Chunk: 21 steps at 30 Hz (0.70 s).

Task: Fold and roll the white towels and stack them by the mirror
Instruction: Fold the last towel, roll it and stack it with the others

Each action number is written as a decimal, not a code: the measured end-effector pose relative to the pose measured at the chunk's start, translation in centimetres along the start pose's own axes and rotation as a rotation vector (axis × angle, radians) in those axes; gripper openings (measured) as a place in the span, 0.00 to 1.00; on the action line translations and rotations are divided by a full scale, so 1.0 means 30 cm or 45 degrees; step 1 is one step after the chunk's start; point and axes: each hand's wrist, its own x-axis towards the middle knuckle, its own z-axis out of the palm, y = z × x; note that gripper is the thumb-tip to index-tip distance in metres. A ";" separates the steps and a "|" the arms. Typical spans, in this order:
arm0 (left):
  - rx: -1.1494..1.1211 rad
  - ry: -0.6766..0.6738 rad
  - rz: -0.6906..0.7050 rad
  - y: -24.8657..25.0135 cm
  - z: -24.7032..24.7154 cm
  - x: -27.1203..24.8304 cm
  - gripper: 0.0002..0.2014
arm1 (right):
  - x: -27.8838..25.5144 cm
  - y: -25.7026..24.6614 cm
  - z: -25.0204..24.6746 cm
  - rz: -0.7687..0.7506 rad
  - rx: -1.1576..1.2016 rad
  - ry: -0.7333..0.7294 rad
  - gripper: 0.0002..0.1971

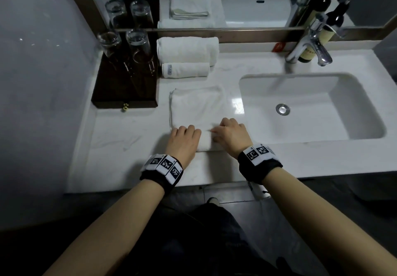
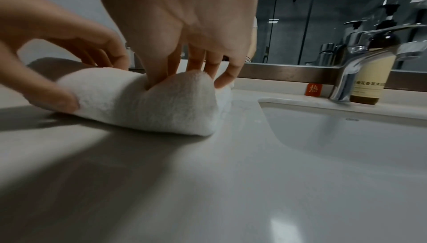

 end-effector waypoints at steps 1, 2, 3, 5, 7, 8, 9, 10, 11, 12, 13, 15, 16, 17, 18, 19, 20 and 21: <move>-0.002 -0.019 0.002 -0.003 0.003 0.012 0.16 | 0.005 0.006 -0.003 0.001 -0.017 0.027 0.13; -0.010 -0.037 0.008 -0.008 0.006 0.021 0.16 | 0.007 0.009 -0.008 0.001 -0.008 0.070 0.12; -0.024 -0.055 0.014 -0.014 0.007 0.030 0.16 | 0.006 0.009 -0.013 -0.019 0.001 0.126 0.10; -0.064 -0.082 0.012 -0.027 0.008 0.046 0.17 | -0.002 0.010 -0.004 -0.123 -0.063 0.264 0.04; -0.130 -0.092 -0.016 -0.036 0.005 0.069 0.17 | -0.016 0.011 0.013 -0.228 -0.208 0.354 0.06; -0.166 -0.088 -0.033 -0.040 0.003 0.079 0.16 | -0.022 0.016 0.023 -0.266 -0.244 0.366 0.09; -0.196 -0.076 -0.050 -0.045 0.001 0.087 0.16 | -0.024 0.022 0.032 -0.304 -0.258 0.370 0.12; -0.213 -0.055 -0.068 -0.049 -0.001 0.092 0.16 | -0.025 0.028 0.036 -0.329 -0.261 0.354 0.15; -0.210 -0.025 -0.086 -0.052 0.000 0.096 0.17 | -0.025 0.036 0.037 -0.343 -0.267 0.331 0.18; -0.197 0.010 -0.102 -0.052 0.003 0.098 0.17 | -0.022 0.043 0.033 -0.348 -0.275 0.308 0.19; -0.187 0.041 -0.121 -0.049 0.006 0.100 0.17 | -0.015 0.049 0.025 -0.358 -0.286 0.295 0.19; -0.187 0.080 -0.172 -0.037 0.012 0.101 0.17 | 0.006 0.058 0.009 -0.388 -0.292 0.273 0.19; -0.186 0.090 -0.197 -0.029 0.015 0.102 0.18 | 0.020 0.061 0.000 -0.403 -0.279 0.248 0.20; -0.180 0.092 -0.221 -0.022 0.016 0.101 0.19 | 0.033 0.065 -0.008 -0.421 -0.262 0.220 0.19; -0.170 0.088 -0.238 -0.017 0.018 0.100 0.20 | 0.046 0.070 -0.015 -0.436 -0.240 0.181 0.18; -0.156 0.081 -0.243 -0.015 0.018 0.098 0.22 | 0.058 0.074 -0.020 -0.438 -0.222 0.132 0.17; -0.144 0.075 -0.242 -0.015 0.017 0.099 0.24 | 0.070 0.076 -0.027 -0.427 -0.220 0.070 0.16; -0.141 0.072 -0.242 -0.018 0.012 0.102 0.25 | 0.087 0.078 -0.031 -0.409 -0.223 0.007 0.15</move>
